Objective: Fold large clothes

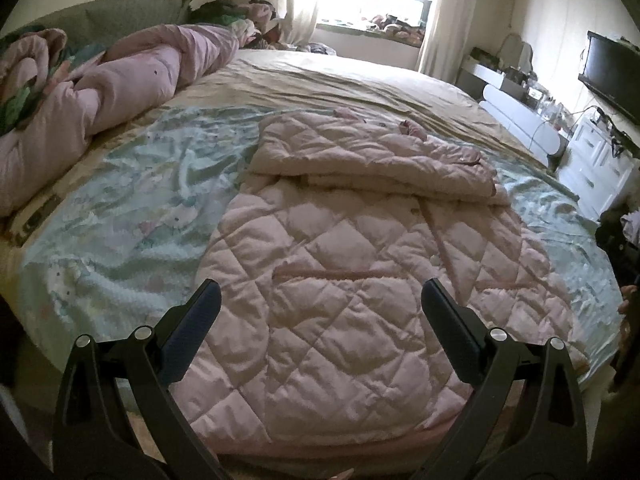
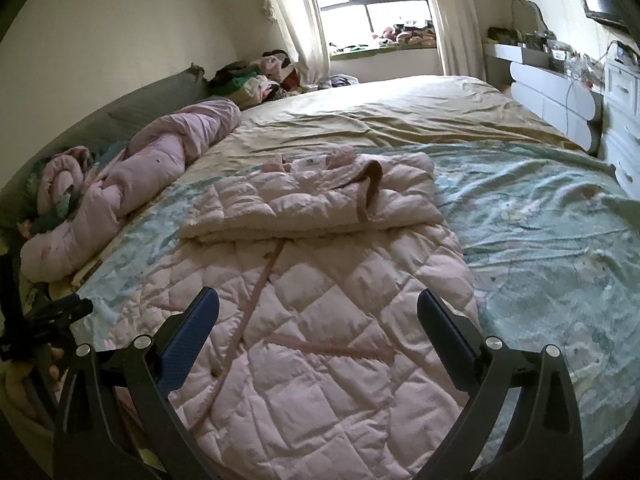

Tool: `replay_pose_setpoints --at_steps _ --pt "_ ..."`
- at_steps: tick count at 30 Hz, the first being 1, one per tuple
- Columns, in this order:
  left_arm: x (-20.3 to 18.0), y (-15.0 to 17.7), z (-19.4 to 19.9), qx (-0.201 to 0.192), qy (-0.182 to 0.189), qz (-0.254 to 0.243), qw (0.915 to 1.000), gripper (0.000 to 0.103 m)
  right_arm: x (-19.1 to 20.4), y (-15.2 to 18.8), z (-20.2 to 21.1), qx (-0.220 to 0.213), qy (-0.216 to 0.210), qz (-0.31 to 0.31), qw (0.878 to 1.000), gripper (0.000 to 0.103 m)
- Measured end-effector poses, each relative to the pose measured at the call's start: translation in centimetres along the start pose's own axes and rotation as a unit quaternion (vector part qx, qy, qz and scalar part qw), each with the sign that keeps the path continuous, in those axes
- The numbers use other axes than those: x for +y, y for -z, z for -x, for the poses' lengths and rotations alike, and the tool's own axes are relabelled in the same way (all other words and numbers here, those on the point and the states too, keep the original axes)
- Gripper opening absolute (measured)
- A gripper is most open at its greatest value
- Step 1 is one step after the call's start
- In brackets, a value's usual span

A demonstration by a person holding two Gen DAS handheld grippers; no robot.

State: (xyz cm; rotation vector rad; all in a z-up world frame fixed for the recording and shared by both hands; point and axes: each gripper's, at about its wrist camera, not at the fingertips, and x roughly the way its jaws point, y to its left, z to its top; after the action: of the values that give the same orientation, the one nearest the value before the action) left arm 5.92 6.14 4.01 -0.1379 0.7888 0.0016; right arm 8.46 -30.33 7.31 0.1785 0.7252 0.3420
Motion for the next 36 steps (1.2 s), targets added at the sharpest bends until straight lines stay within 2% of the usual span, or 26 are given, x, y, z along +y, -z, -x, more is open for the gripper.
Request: replay_pose_setpoints --at_steps 10,24,32,36 --pt "1.8 1.9 -1.3 0.031 -0.015 0.011 0.9993 0.094 -1.9 1.7 -0.8 0.023 0.013 -0.005 1.0 0.099" --pt "8.0 5.1 -1.9 0.078 -0.057 0.052 0.994 0.094 -3.8 4.0 -2.2 0.052 0.017 -0.024 0.998 0.099" --pt "10.0 7.0 -3.0 0.113 -0.018 0.062 0.9914 0.094 -4.2 4.3 -2.3 0.052 0.017 -0.031 0.998 0.099" --pt "10.2 7.7 -4.0 0.139 0.002 0.068 0.988 0.086 -4.6 4.5 -2.2 0.052 0.02 -0.035 0.998 0.099"
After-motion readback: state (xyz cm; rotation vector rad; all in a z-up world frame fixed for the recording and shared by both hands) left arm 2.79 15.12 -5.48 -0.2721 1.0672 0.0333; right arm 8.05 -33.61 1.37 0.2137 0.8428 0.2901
